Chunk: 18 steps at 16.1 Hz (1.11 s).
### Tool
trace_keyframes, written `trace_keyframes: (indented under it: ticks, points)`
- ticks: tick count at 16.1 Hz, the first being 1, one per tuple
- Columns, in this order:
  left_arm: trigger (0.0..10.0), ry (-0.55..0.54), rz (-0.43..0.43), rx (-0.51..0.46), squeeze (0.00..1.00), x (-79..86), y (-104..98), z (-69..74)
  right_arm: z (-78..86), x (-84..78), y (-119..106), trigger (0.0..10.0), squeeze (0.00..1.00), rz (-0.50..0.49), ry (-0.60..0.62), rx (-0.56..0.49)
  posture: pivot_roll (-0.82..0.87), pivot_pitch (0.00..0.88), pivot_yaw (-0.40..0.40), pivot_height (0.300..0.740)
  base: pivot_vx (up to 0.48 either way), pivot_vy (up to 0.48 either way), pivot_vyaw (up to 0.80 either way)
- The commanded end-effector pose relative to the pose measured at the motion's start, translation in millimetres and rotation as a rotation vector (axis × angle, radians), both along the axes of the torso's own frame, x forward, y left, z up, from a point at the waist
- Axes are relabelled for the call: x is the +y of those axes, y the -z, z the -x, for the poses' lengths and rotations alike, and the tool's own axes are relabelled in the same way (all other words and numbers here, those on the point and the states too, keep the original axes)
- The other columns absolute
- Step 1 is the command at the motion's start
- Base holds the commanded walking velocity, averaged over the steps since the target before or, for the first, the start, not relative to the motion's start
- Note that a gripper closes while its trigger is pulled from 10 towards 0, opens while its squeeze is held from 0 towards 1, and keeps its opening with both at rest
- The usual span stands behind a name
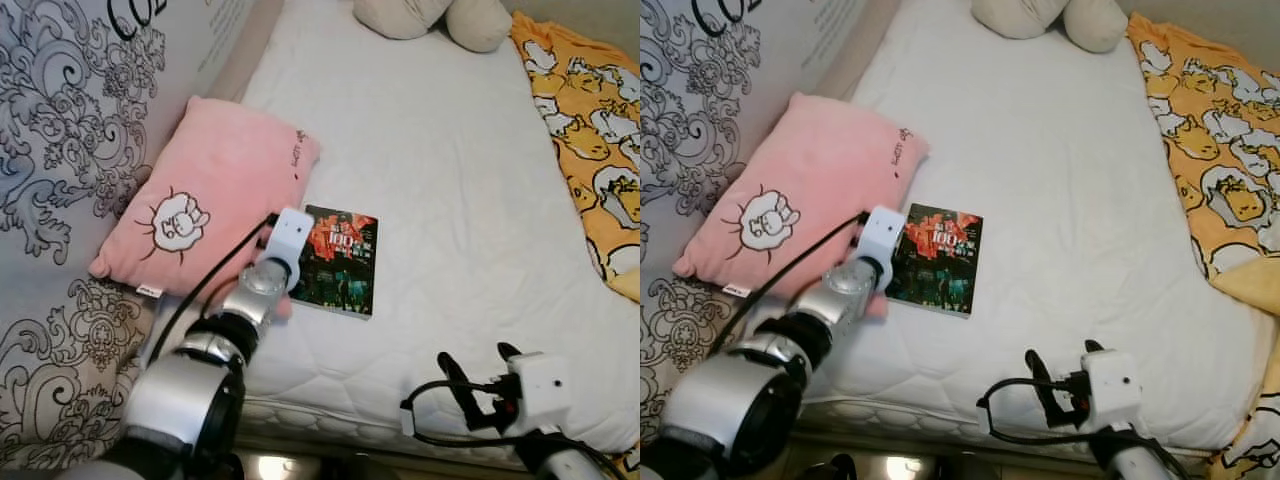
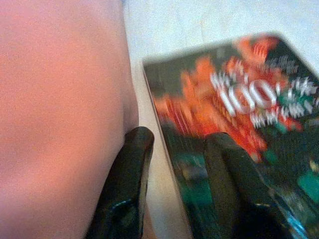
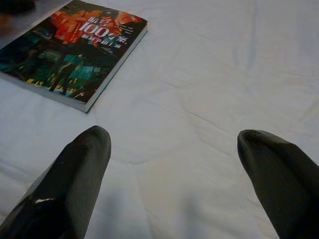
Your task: Clean up the room
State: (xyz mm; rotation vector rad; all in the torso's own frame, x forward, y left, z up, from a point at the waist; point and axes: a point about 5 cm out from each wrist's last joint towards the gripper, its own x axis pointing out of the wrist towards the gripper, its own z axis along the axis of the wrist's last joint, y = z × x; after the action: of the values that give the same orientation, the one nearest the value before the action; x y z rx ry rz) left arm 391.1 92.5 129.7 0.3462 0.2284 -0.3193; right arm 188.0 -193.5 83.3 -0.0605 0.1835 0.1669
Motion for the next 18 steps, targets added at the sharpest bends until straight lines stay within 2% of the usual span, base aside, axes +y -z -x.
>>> trace_keyframes:
  ticks: [1,2,4,5,6,7,8,9,10,11,12,14,16,17,18]
  points:
    - [10.0,0.072,-0.016,-0.059,1.00,-8.6,-14.6,-3.8,0.8,-2.3,5.6,10.0,0.00,0.013,0.014,0.009,-0.12,0.117,-0.075,0.731,0.000,0.000,0.00]
    - [10.0,0.145,0.007,-0.068,1.00,-16.3,-16.6,-1.9,-6.9,-0.3,8.6,10.0,0.00,0.006,0.026,-0.008,-0.10,0.074,-0.048,0.731,0.000,0.000,0.00]
    - [10.0,0.356,0.166,-0.045,1.00,-47.6,-4.8,17.7,-25.2,0.3,6.5,10.0,0.00,-0.033,0.090,-0.066,-0.07,0.000,0.000,0.731,0.000,0.000,0.00]
    - [10.0,0.407,0.301,-0.039,1.00,-57.3,0.2,31.3,-32.2,-1.0,5.7,10.0,0.00,-0.052,0.123,-0.087,-0.04,0.000,0.028,0.731,0.000,0.000,0.00]
    - [10.0,0.420,0.357,-0.059,0.97,-60.1,-0.1,38.1,-34.4,-2.0,5.3,10.0,0.00,-0.059,0.137,-0.097,-0.04,0.000,0.030,0.731,0.000,0.000,0.00]
    - [10.0,0.422,0.421,-0.111,0.00,-60.0,-2.5,48.5,-38.3,-3.6,4.9,10.0,0.00,-0.069,0.163,-0.114,-0.02,0.000,0.042,0.731,0.000,0.000,0.00]
    - [10.0,0.393,0.461,-0.170,0.00,-53.5,-6.4,55.6,-42.6,-5.0,4.4,10.0,0.00,-0.078,0.193,-0.131,-0.01,0.000,0.043,0.731,0.000,0.000,0.00]
    - [10.0,0.297,0.498,-0.250,0.00,-37.9,-13.0,56.4,-46.4,-6.1,3.4,10.0,0.00,-0.088,0.225,-0.150,0.02,0.000,0.045,0.731,0.000,0.000,0.00]
    - [10.0,0.071,0.490,-0.324,0.00,7.7,-7.0,58.8,-51.0,-5.3,-0.9,10.0,0.00,-0.100,0.263,-0.197,0.03,0.000,0.044,0.731,0.000,-0.274,0.00]
    - [10.0,-0.009,0.451,-0.326,0.00,25.8,1.7,61.9,-51.9,-5.0,-2.6,10.0,0.00,-0.110,0.284,-0.218,0.04,0.000,0.041,0.731,0.000,-0.480,0.00]
    - [10.0,-0.070,0.406,-0.264,0.00,43.4,23.1,75.7,-50.5,-2.2,5.2,10.0,0.00,-0.124,0.317,-0.199,0.06,0.000,0.015,0.731,0.000,-0.480,0.00]
    - [10.0,-0.051,0.383,-0.229,0.00,36.6,34.5,84.5,-48.5,1.1,13.5,10.0,0.00,-0.112,0.300,-0.165,0.06,0.000,-0.002,0.731,0.000,-0.480,0.00]
    - [10.0,-0.031,0.377,-0.195,0.00,27.4,41.2,89.2,-51.6,-3.2,16.4,10.0,0.00,-0.050,0.298,-0.162,0.05,0.000,-0.006,0.731,0.000,-0.480,0.00]
    - [10.0,0.004,0.343,-0.188,0.00,22.7,44.2,90.4,-56.2,-3.6,17.7,10.0,0.00,0.019,0.299,-0.164,0.05,0.000,-0.001,0.731,0.000,-0.480,0.00]
    - [10.0,0.036,0.332,-0.180,0.00,19.6,46.0,90.9,-59.9,-2.8,17.6,10.0,0.00,0.033,0.301,-0.164,0.04,0.000,0.006,0.731,0.000,-0.480,0.00]
